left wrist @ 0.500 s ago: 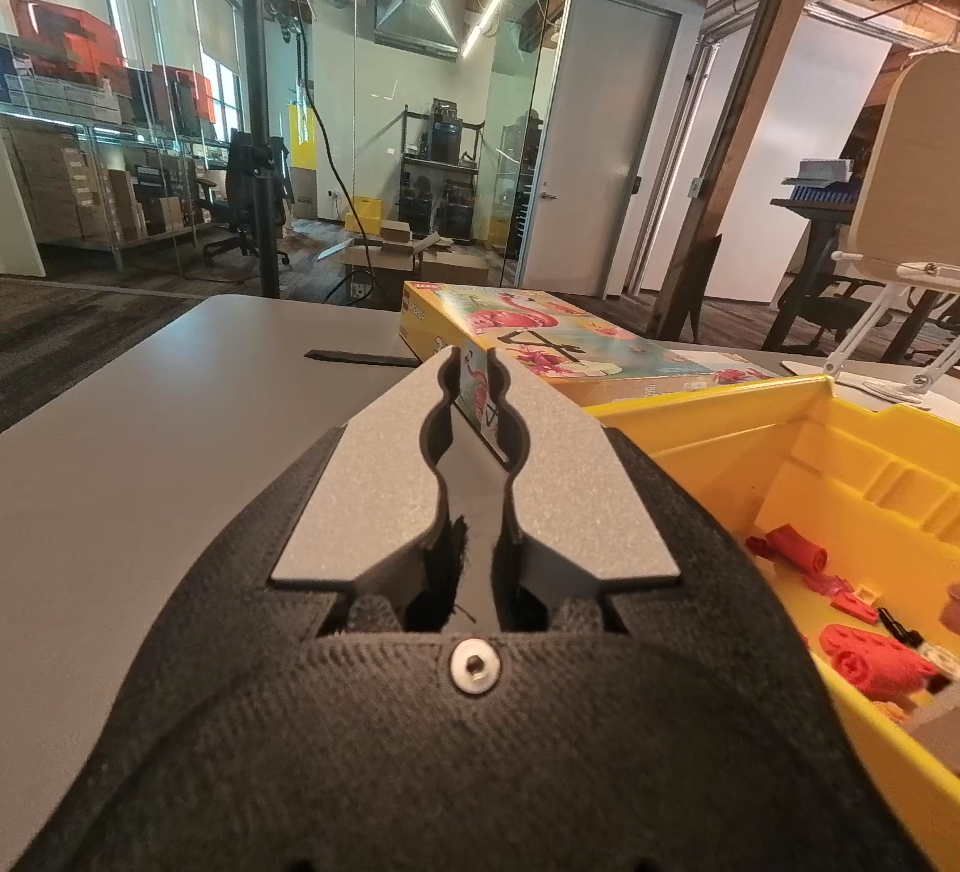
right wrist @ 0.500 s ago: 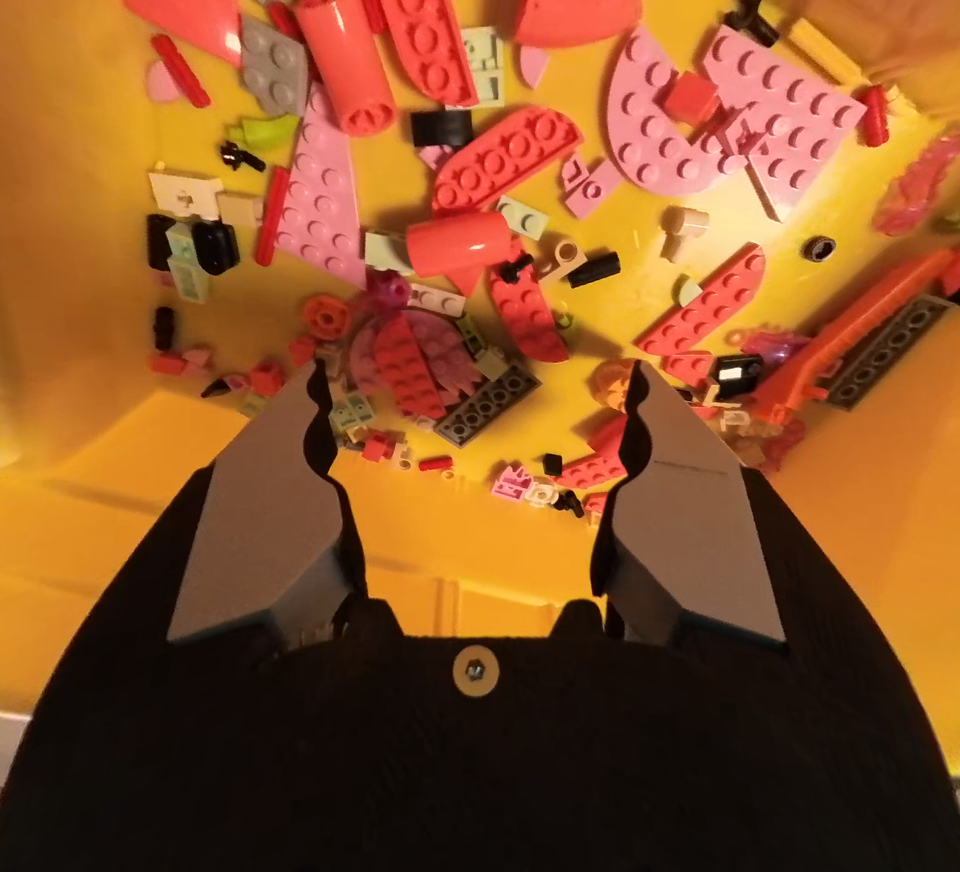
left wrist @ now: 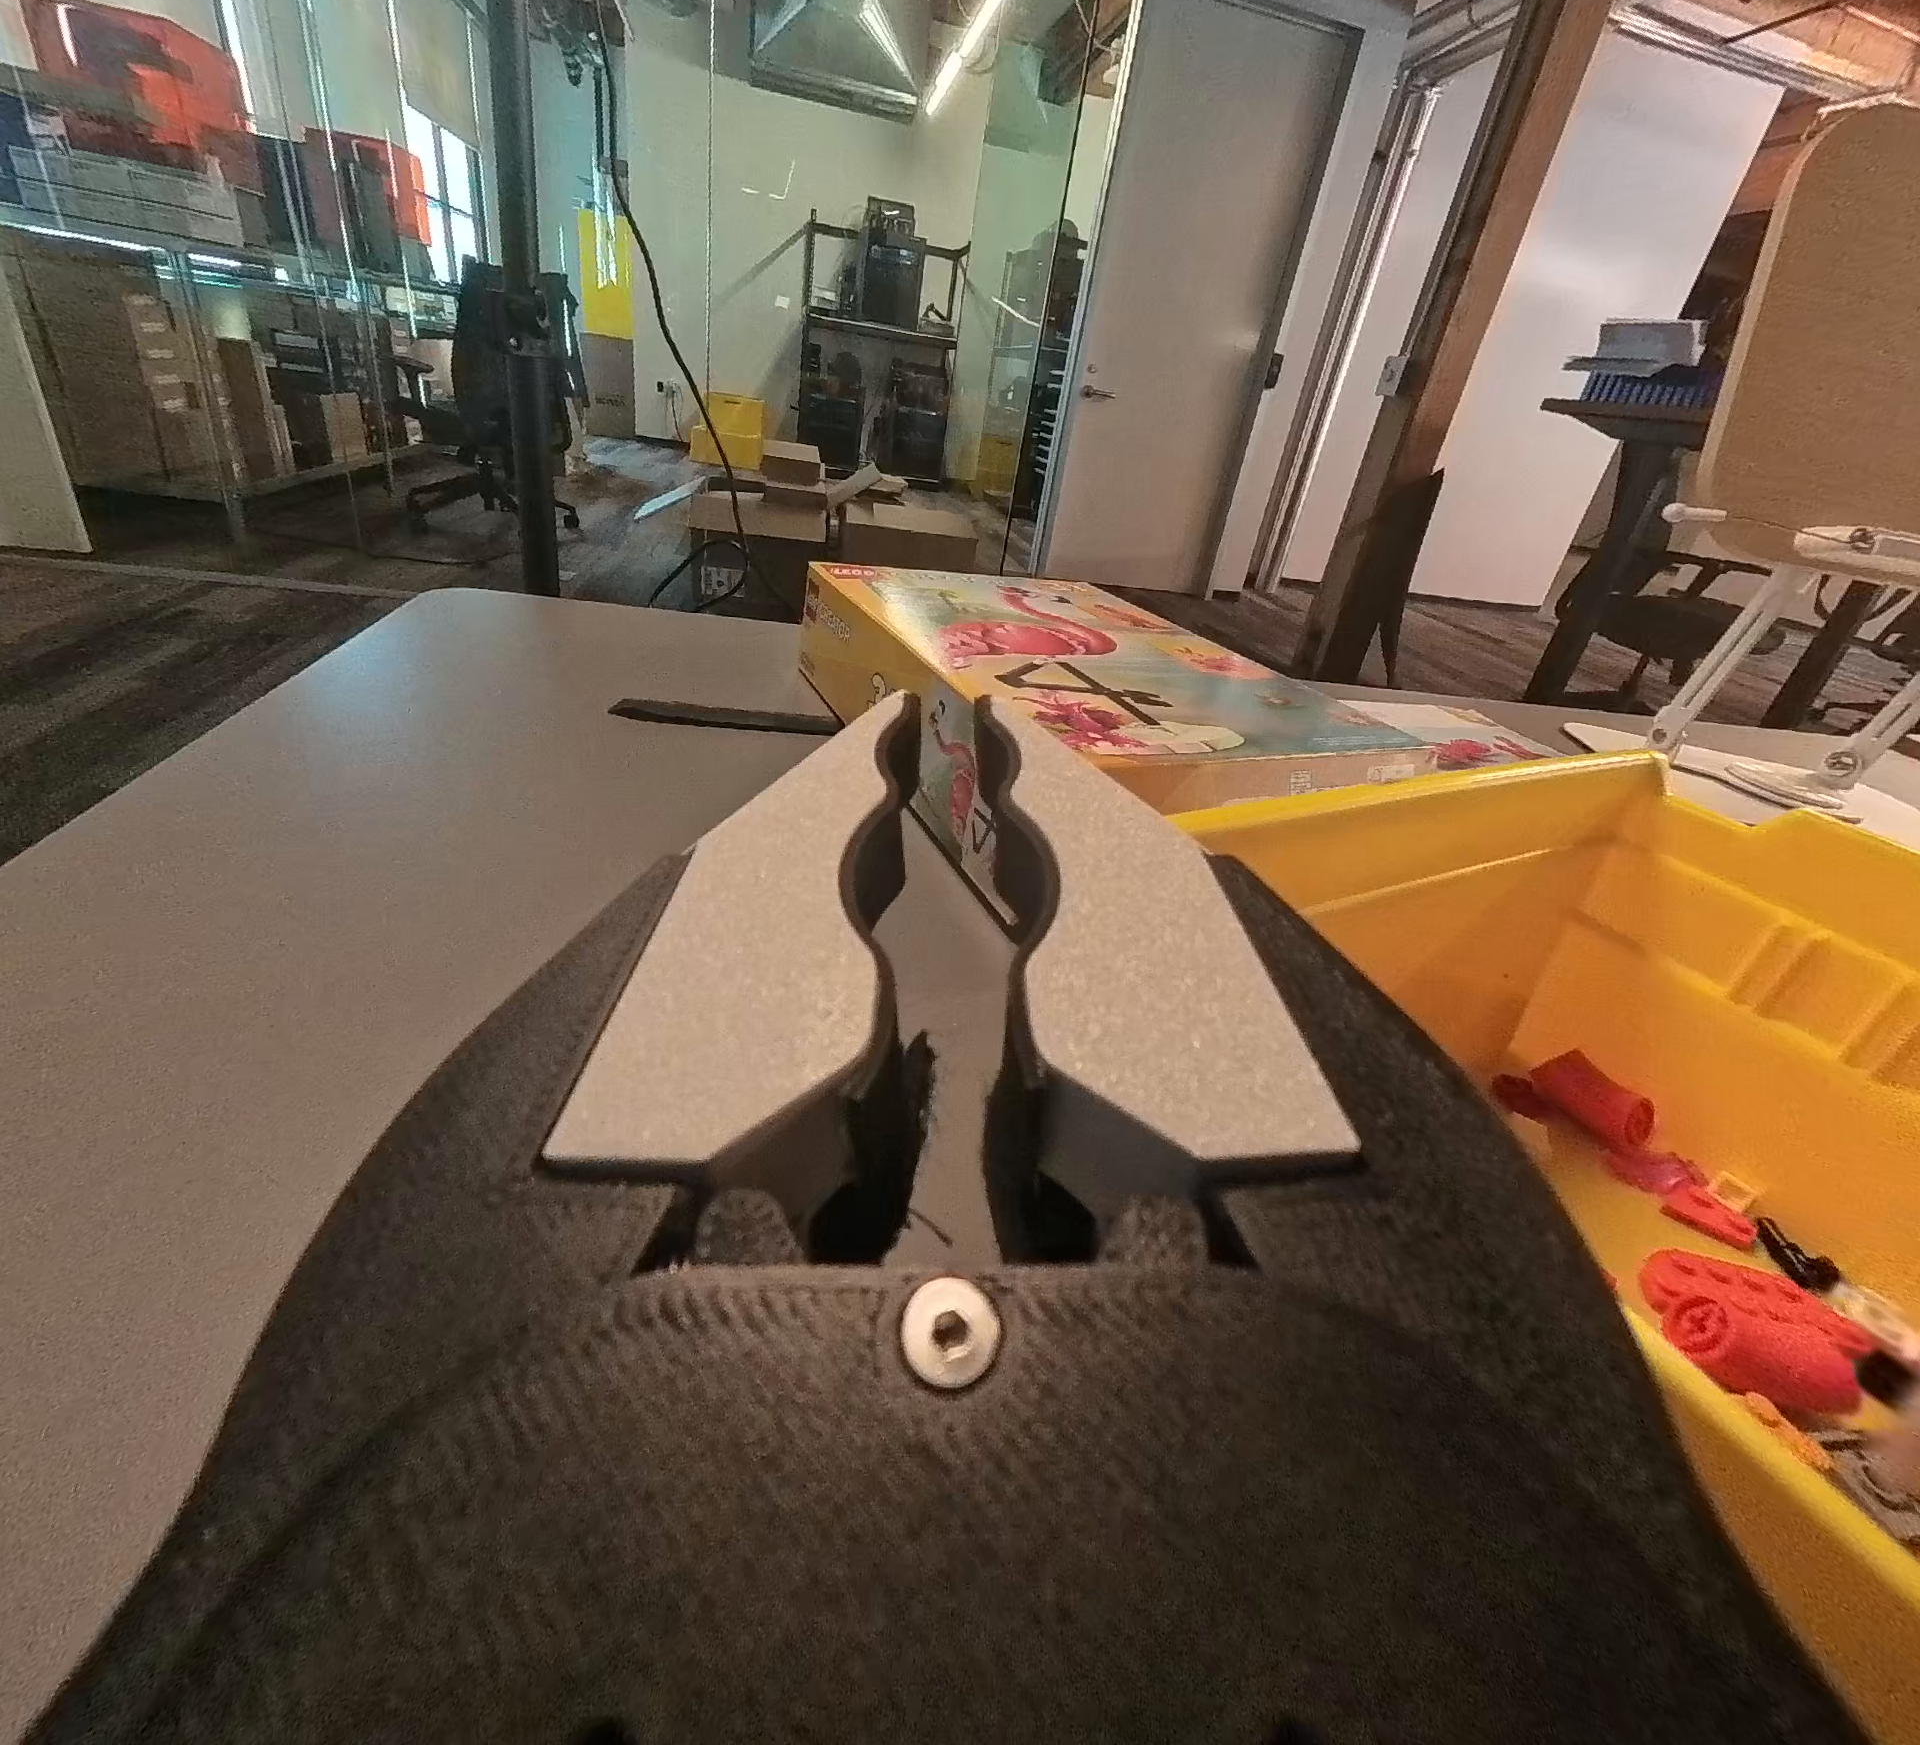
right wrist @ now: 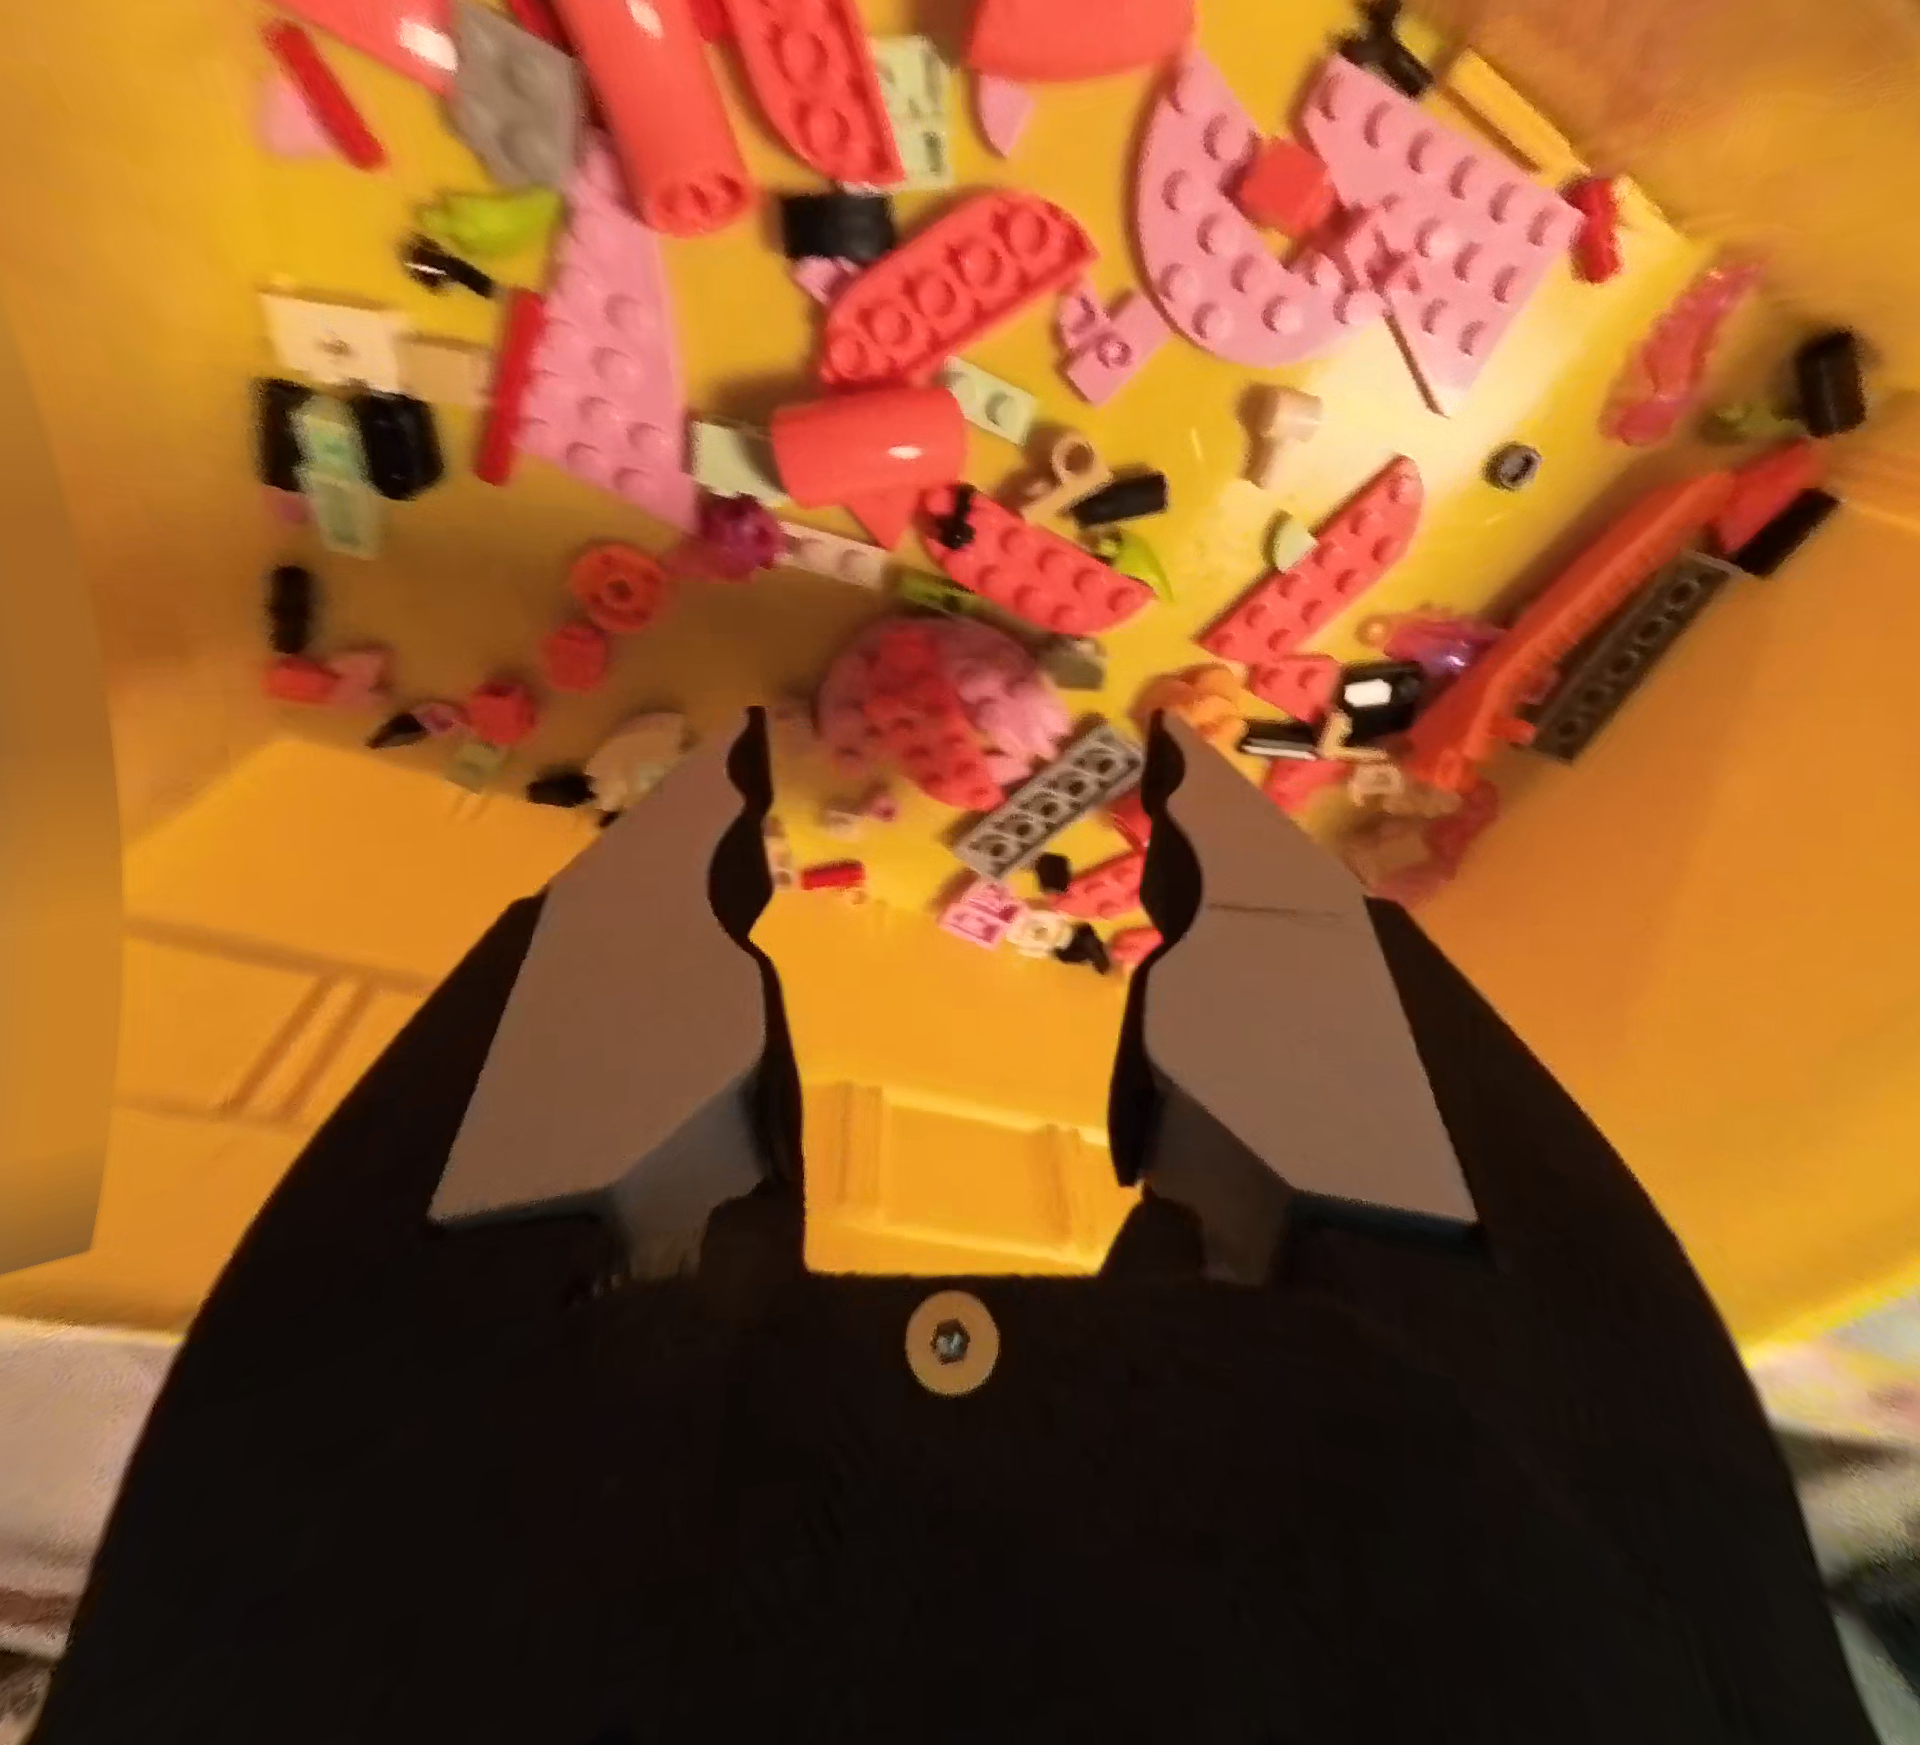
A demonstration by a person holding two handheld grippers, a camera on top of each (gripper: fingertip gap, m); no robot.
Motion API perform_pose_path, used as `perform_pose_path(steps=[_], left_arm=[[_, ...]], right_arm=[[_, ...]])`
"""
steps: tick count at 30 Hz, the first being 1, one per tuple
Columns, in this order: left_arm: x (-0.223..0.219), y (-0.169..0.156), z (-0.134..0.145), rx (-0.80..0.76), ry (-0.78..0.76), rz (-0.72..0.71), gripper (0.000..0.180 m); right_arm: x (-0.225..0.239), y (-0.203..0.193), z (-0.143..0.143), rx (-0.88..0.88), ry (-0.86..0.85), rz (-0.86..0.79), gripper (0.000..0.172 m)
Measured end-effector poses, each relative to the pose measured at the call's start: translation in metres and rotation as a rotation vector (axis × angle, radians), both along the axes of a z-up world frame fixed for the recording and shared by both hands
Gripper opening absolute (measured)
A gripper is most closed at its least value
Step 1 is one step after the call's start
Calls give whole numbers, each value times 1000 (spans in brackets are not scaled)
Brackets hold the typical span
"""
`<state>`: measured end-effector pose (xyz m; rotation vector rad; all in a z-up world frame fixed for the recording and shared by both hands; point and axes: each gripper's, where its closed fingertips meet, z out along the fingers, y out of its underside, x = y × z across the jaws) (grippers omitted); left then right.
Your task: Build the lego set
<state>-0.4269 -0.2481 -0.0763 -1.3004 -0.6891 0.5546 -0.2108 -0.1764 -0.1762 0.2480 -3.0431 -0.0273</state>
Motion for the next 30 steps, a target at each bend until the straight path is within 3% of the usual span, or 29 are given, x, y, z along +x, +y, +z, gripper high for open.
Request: perform_pose_path(steps=[5,14,19,27,30], left_arm=[[0,0,0,1,-1,0,9],[0,0,0,1,-1,-1,8],[0,0,0,0,0,-1,8],[0,0,0,2,-2,-2,9],[0,0,0,3,-2,-2,8]], right_arm=[[37,-7,1,-39,-213,3,28],[42,-26,-8,-129,-187,-12,42],[25,-17,-9,-88,-38,81,0],[-14,13,5,-37,61,-13,0],[-28,24,10,5,82,-90,29]])
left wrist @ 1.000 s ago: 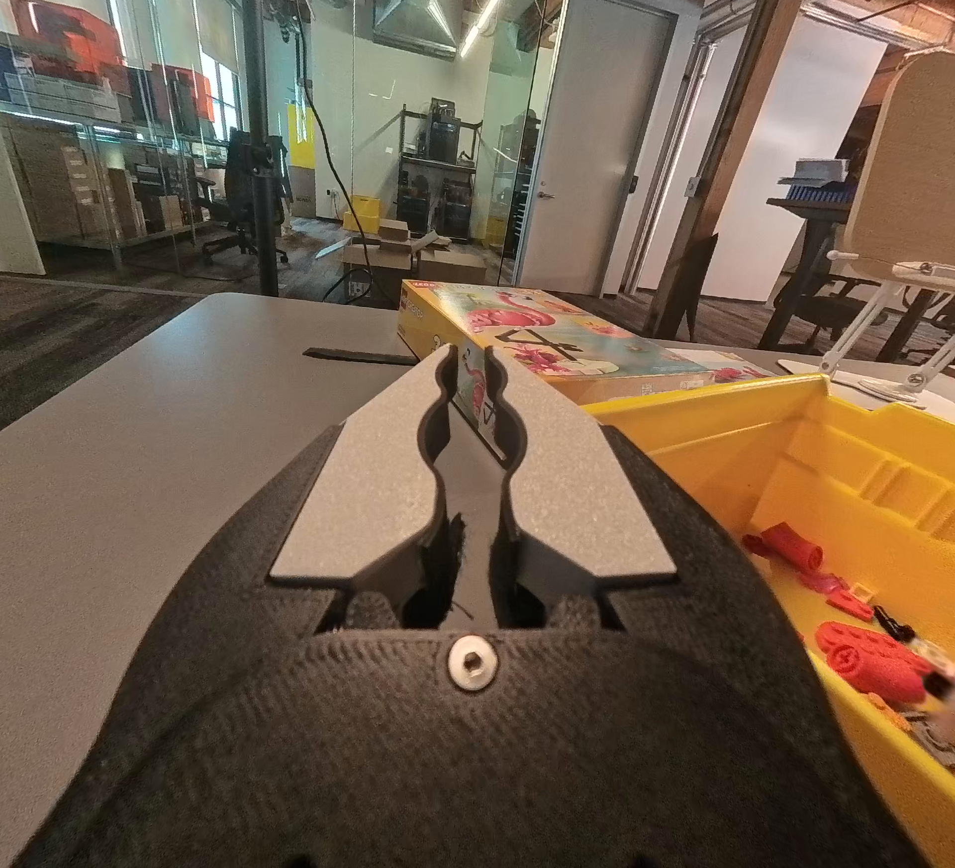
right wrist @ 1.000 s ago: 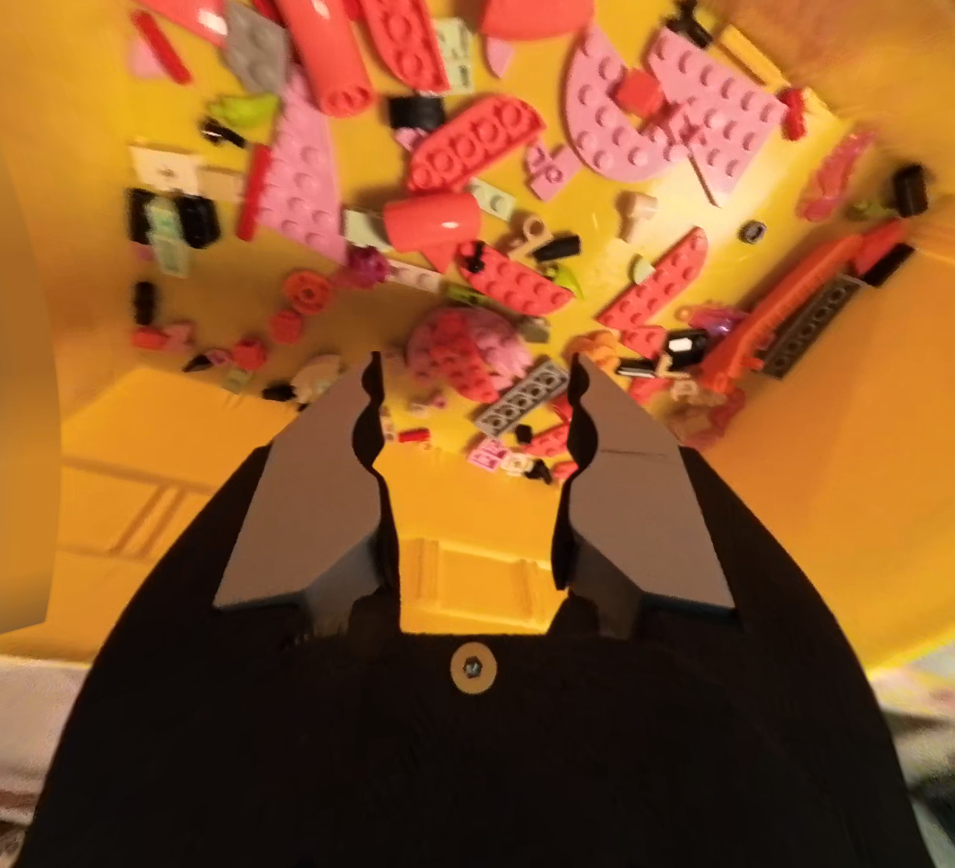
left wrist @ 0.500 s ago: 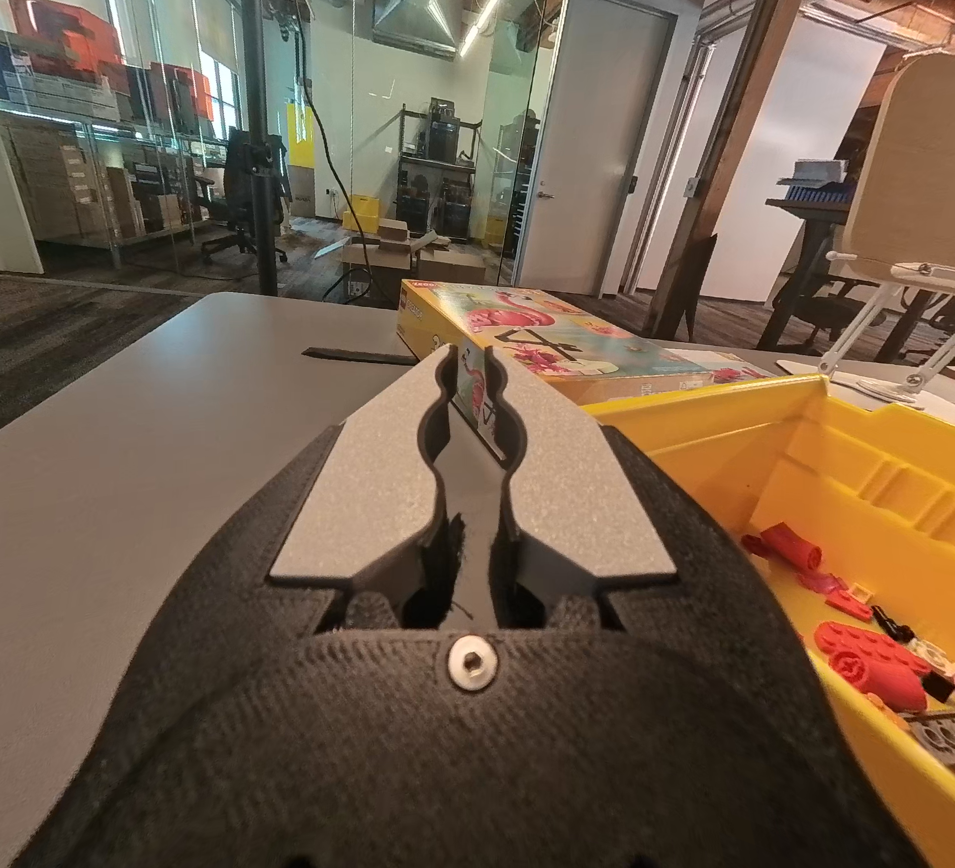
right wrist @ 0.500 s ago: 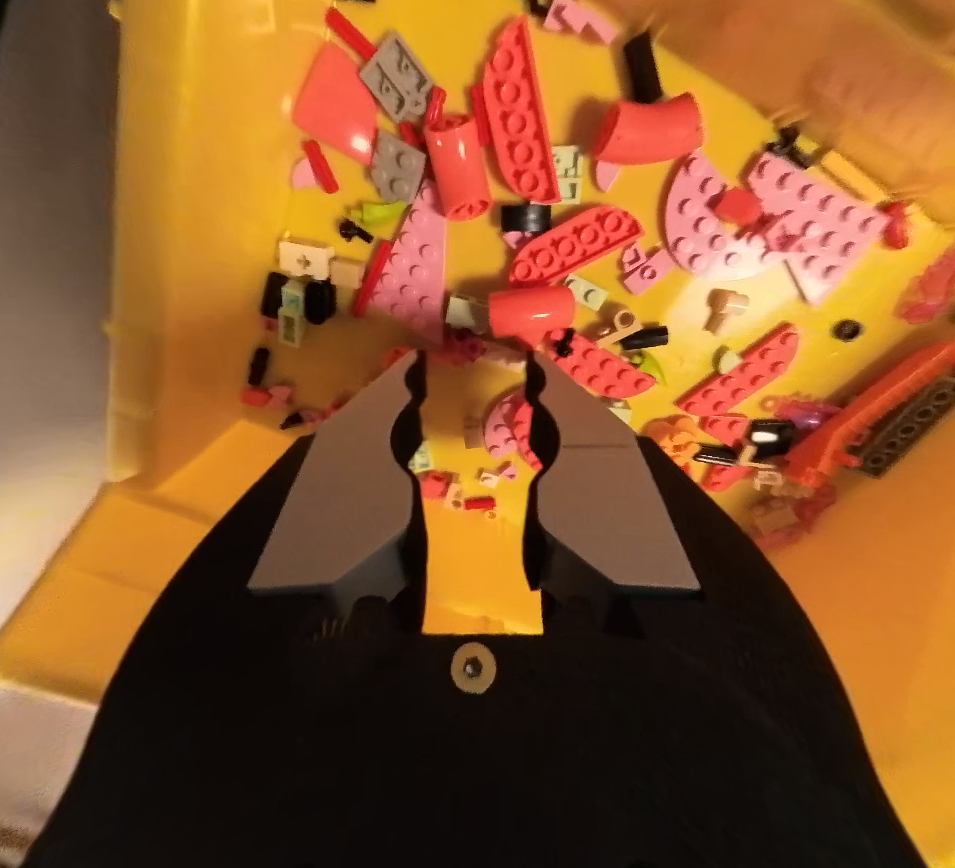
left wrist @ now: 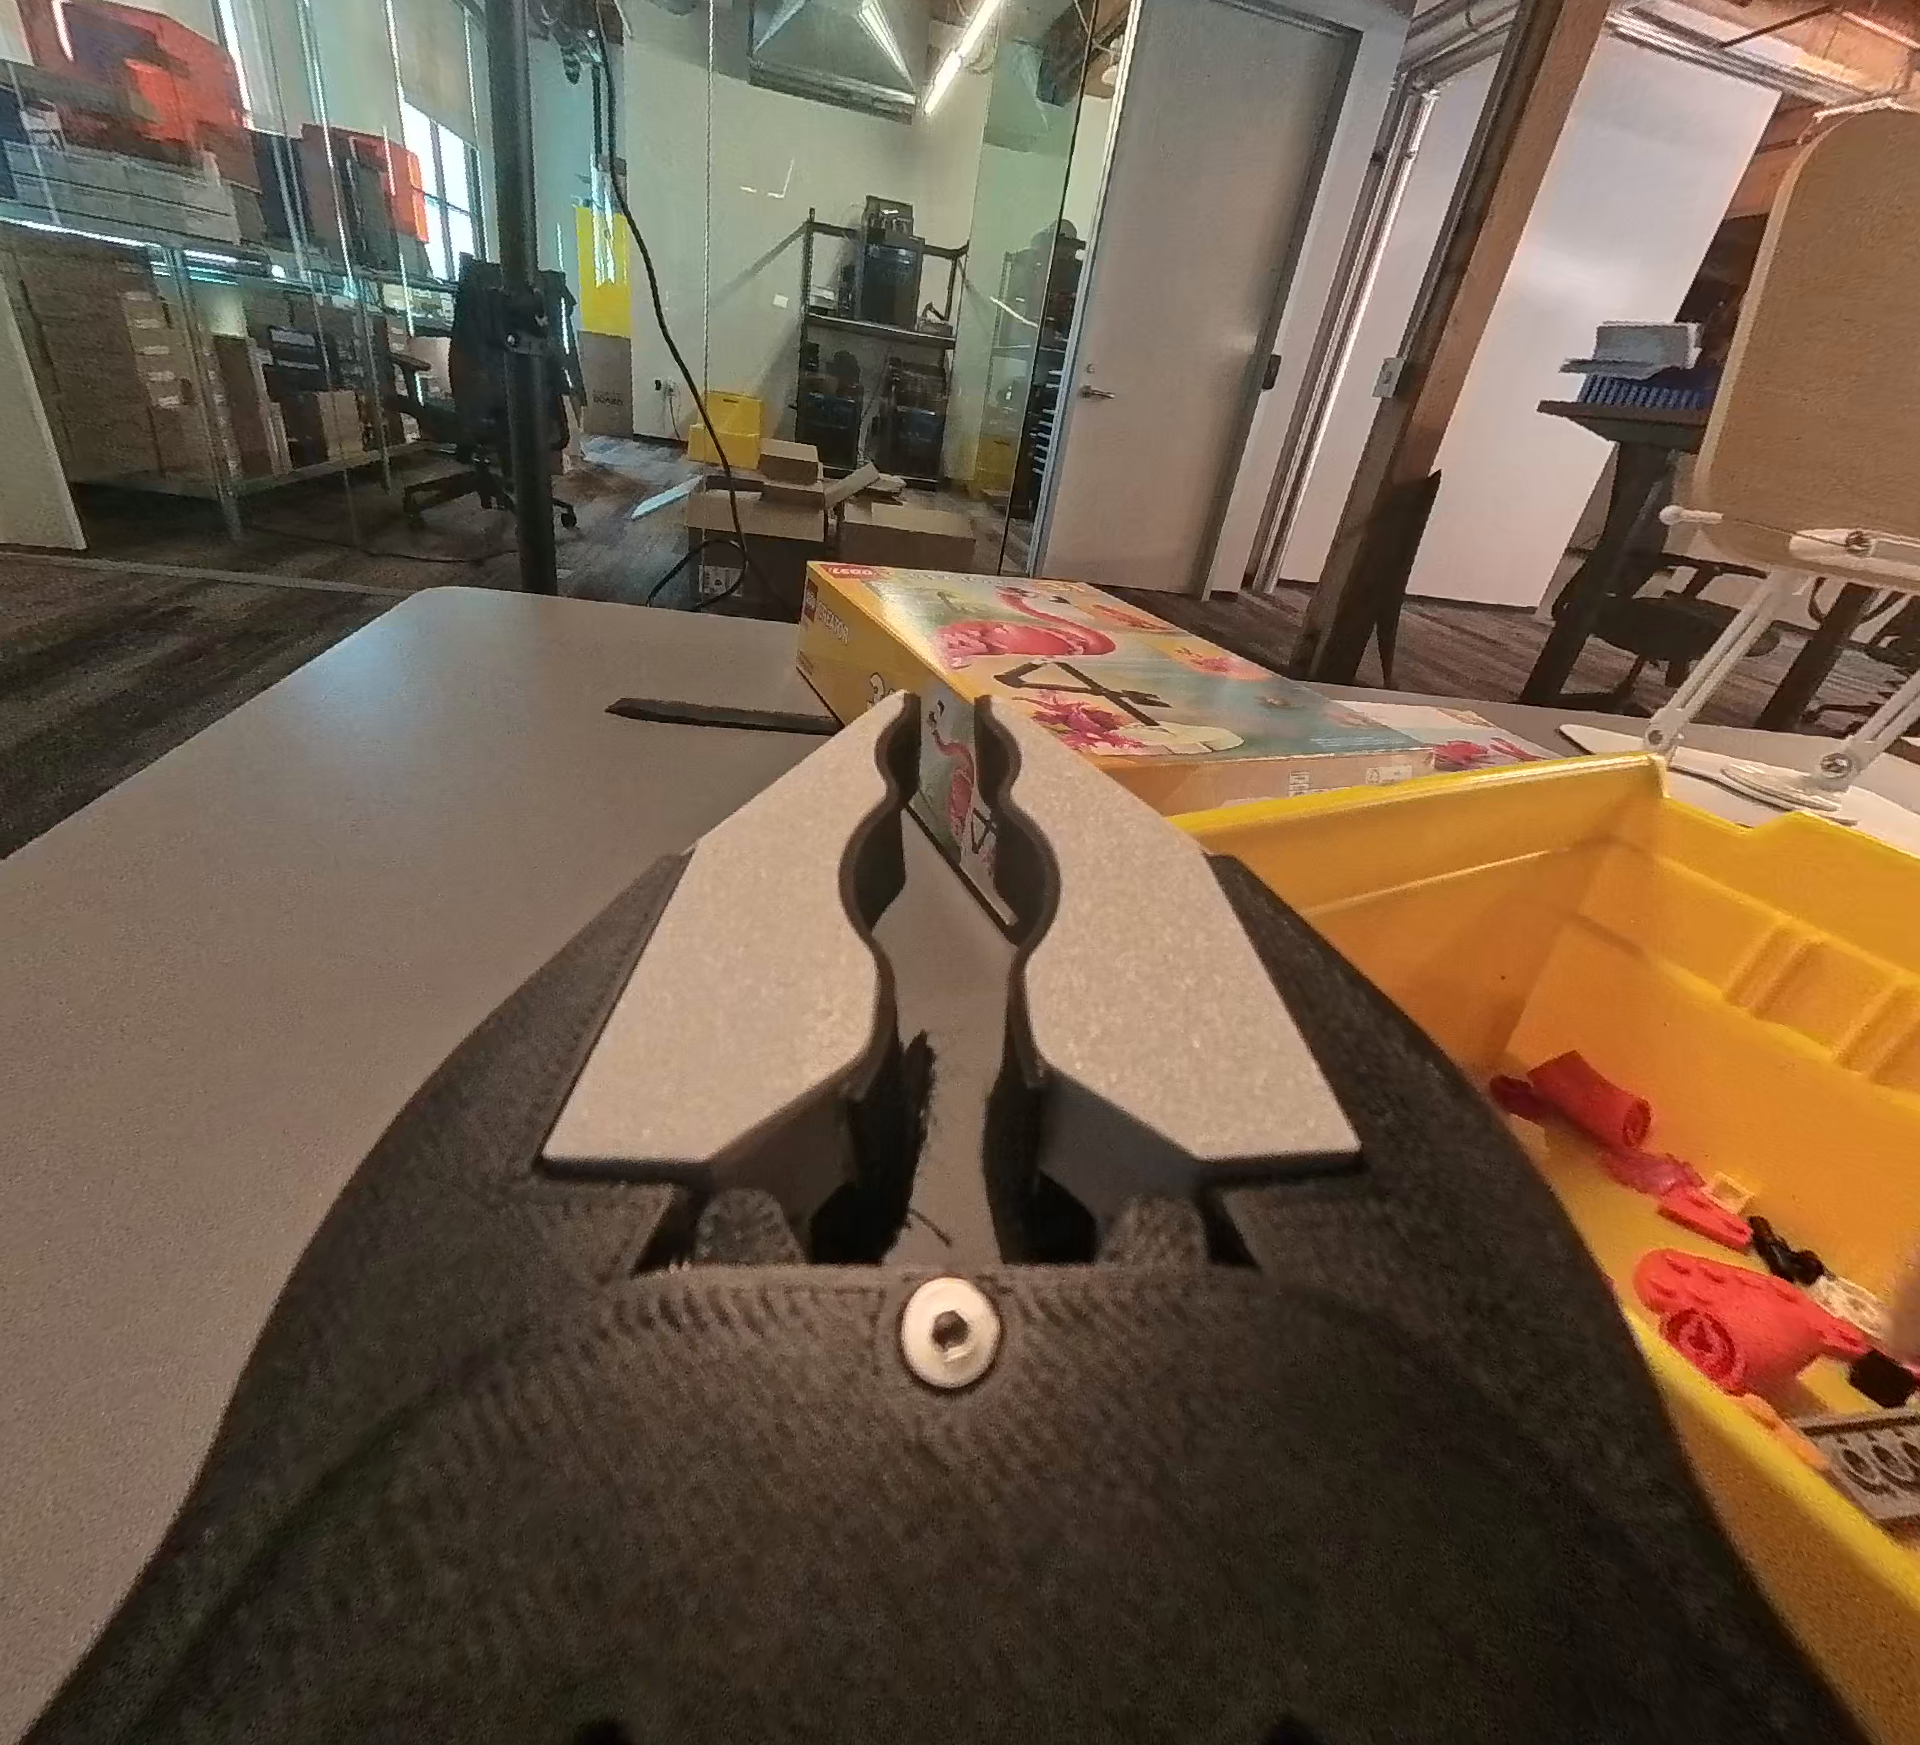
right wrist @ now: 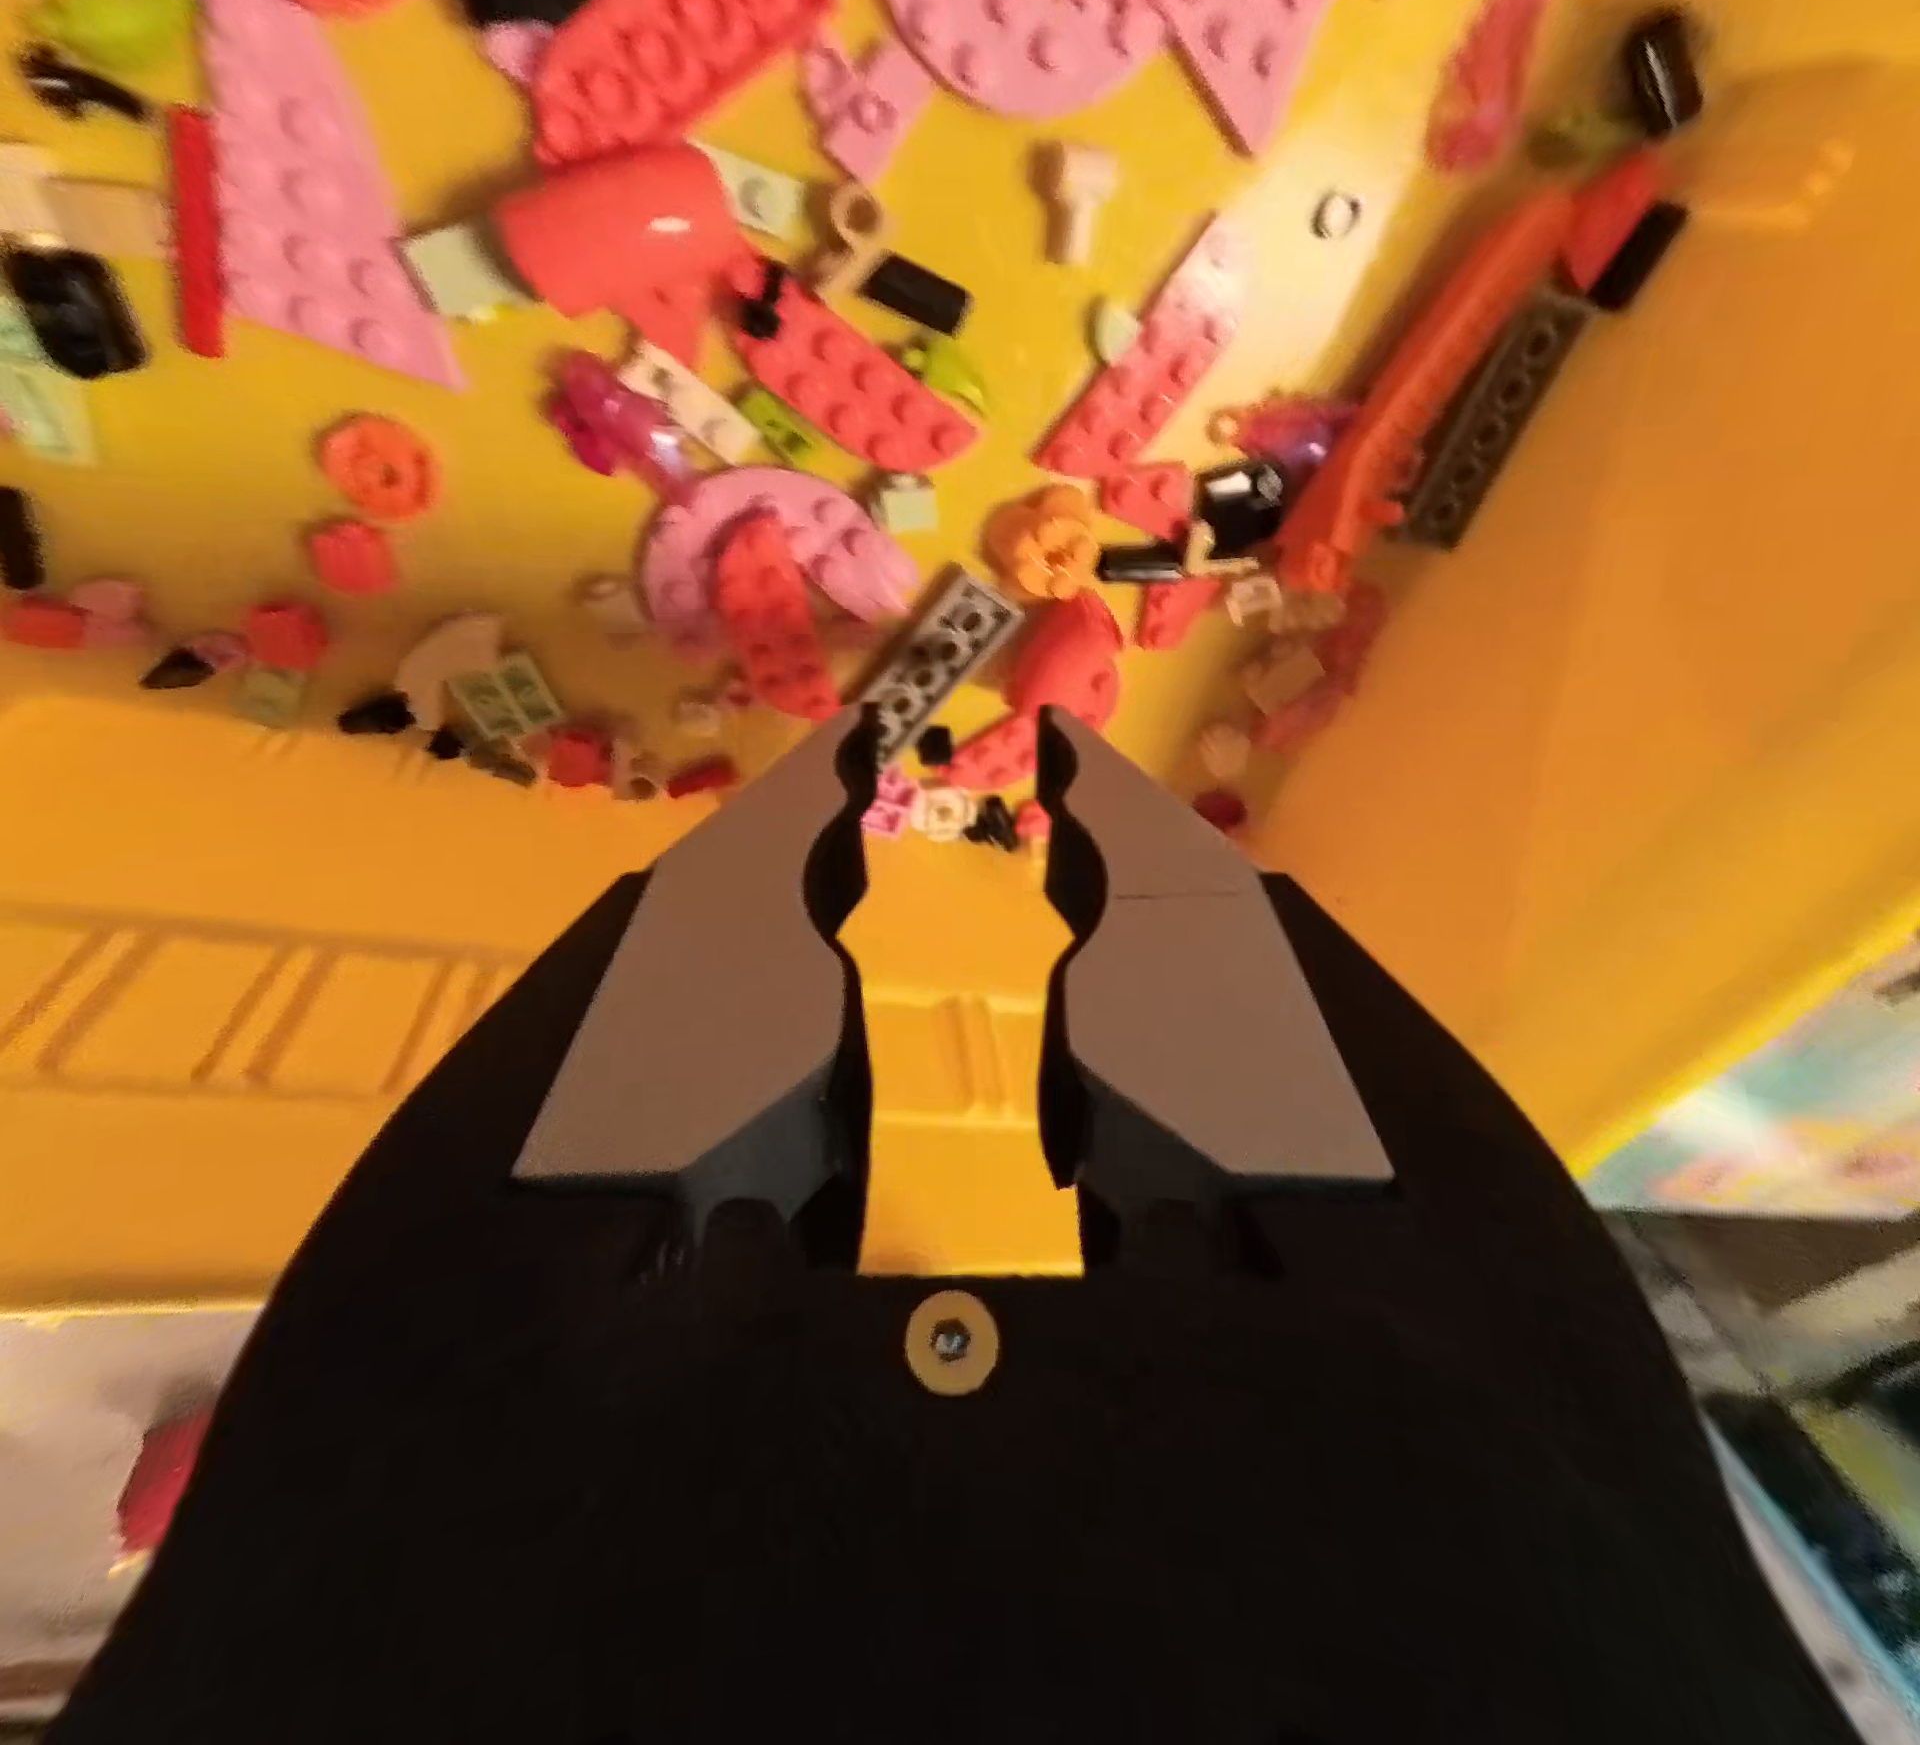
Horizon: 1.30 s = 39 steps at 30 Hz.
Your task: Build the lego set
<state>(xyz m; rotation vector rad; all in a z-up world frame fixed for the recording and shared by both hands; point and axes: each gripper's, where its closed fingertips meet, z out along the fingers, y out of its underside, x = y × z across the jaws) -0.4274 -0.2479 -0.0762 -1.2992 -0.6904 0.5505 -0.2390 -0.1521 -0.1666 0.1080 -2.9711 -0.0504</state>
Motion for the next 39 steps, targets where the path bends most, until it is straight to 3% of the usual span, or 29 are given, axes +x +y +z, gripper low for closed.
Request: perform_pose_path(steps=[4,8,14,18,22,28,32,36,39], left_arm=[[0,0,0,-1,0,0,8],[0,0,0,0,-1,-1,9],[0,0,0,0,-2,-2,9],[0,0,0,2,-2,-2,9],[0,0,0,1,-2,-2,9],[0,0,0,1,-3,-2,9],[-1,0,0,2,-3,-1,9],[0,1,0,2,-2,-3,9],[0,1,0,2,-1,-3,9]], right_arm=[[-21,2,7,-27,14,-97,42],[-17,-19,12,-183,-203,-312,48],[-51,-24,5,-235,-97,-379,43],[-74,-30,-1,-279,-3,-439,31],[-83,-31,-11,-272,1,-514,29],[-86,-25,-7,-212,33,-508,0],[-74,-6,8,-110,32,-459,0],[-53,0,4,-66,-49,-383,0],[-58,-7,-6,-85,-11,-296,29]])
